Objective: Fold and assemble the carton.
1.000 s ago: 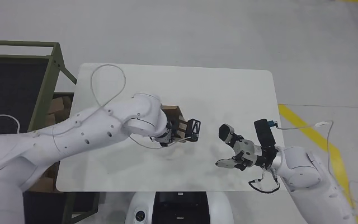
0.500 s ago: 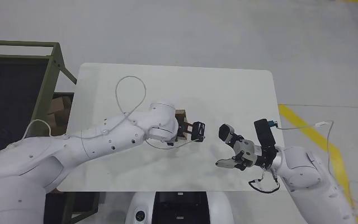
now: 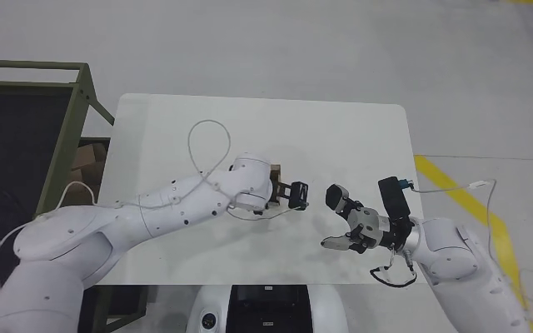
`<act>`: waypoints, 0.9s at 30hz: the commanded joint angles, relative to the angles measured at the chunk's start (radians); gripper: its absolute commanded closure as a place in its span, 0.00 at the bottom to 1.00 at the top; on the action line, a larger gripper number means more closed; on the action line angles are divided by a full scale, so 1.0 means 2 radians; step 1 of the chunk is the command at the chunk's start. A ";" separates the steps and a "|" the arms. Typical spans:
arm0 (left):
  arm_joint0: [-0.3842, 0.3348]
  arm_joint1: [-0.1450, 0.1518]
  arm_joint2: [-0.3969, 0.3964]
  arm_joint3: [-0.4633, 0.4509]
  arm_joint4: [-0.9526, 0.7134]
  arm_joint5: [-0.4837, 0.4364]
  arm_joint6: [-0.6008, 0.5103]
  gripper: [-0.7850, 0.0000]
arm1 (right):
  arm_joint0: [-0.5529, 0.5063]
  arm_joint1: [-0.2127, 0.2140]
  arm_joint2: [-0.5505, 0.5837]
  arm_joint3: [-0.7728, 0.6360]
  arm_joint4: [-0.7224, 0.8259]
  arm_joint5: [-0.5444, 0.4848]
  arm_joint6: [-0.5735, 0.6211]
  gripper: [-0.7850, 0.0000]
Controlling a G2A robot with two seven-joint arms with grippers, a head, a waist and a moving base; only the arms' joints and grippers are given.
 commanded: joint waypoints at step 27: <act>-0.028 0.008 0.000 -0.030 -0.071 0.019 -0.019 0.11 | 0.000 0.000 0.000 0.000 0.000 0.000 0.000 0.00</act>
